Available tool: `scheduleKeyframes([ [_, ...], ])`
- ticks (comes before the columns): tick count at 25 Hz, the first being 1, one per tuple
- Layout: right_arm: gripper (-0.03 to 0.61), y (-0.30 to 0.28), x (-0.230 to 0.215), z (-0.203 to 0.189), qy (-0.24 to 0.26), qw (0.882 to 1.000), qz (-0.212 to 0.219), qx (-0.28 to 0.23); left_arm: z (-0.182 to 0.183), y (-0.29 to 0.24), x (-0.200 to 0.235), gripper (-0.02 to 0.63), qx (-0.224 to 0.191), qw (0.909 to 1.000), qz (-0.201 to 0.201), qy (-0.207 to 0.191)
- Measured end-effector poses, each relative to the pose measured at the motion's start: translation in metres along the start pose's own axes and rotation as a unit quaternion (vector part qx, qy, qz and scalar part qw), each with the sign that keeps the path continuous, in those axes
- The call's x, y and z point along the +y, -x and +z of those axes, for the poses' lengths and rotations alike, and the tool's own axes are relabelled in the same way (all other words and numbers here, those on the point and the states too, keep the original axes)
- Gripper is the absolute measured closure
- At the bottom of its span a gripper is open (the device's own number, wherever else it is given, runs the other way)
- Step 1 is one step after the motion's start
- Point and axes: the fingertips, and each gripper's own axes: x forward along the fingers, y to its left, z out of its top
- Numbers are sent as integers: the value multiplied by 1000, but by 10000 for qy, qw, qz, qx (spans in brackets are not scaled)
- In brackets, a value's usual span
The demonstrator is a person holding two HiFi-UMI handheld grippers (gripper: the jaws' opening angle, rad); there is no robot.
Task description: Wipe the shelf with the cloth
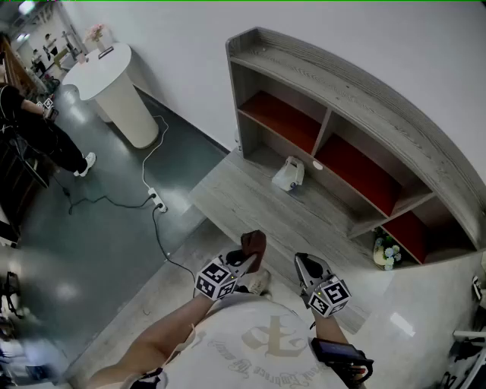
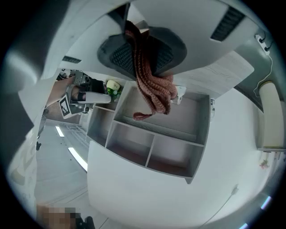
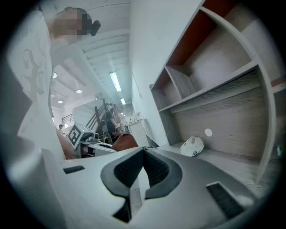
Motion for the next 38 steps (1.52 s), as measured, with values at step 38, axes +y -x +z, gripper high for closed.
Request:
scheduleKeyframes([
  [38, 574, 24, -2, -4, -115, 9995, -202, -224, 4, 12, -4, 535, -100, 9989, 383, 244],
])
